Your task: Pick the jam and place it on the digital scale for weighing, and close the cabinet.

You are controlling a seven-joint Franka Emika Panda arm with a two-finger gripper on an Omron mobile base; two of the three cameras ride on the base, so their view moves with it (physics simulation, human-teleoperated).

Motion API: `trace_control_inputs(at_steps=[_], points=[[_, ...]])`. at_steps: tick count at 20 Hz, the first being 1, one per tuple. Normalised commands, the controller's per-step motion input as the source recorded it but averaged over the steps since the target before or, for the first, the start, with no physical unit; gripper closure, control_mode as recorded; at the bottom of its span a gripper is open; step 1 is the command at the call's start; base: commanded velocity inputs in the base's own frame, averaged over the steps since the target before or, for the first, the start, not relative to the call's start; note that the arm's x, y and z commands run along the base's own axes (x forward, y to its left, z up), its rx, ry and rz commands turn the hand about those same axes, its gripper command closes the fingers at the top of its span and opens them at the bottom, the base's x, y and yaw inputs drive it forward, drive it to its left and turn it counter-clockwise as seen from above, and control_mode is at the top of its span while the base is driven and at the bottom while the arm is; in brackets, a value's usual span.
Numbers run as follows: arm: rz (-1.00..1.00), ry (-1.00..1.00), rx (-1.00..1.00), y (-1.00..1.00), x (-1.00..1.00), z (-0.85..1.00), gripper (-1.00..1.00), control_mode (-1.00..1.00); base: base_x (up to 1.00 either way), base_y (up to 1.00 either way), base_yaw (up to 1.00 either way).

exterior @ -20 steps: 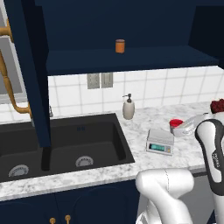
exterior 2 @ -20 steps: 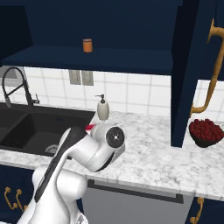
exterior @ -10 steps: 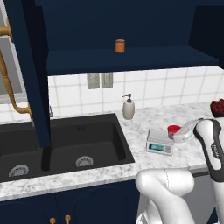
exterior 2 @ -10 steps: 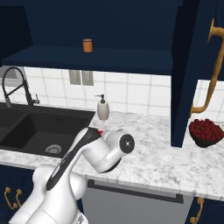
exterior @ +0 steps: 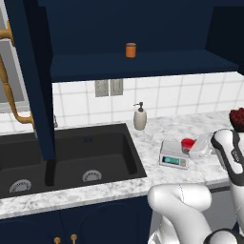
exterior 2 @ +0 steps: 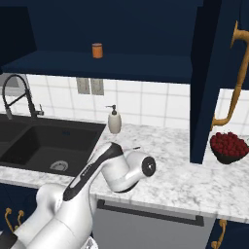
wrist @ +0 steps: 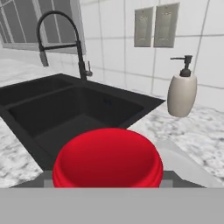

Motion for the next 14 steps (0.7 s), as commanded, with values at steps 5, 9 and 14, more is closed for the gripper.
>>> trace_control_inputs(at_steps=[5, 9, 14], points=[[0.03, -0.06, 0.00, 0.00, 0.29, -0.18, 1.00, -1.00, 0.00, 0.00, 0.00], [0.01, -0.01, 0.00, -0.04, 0.32, -0.21, 1.00, -1.00, 0.00, 0.00, 0.00], [0.01, -0.03, 0.00, -0.15, 0.27, -0.17, 1.00, -1.00, 0.00, 0.00, 0.00]])
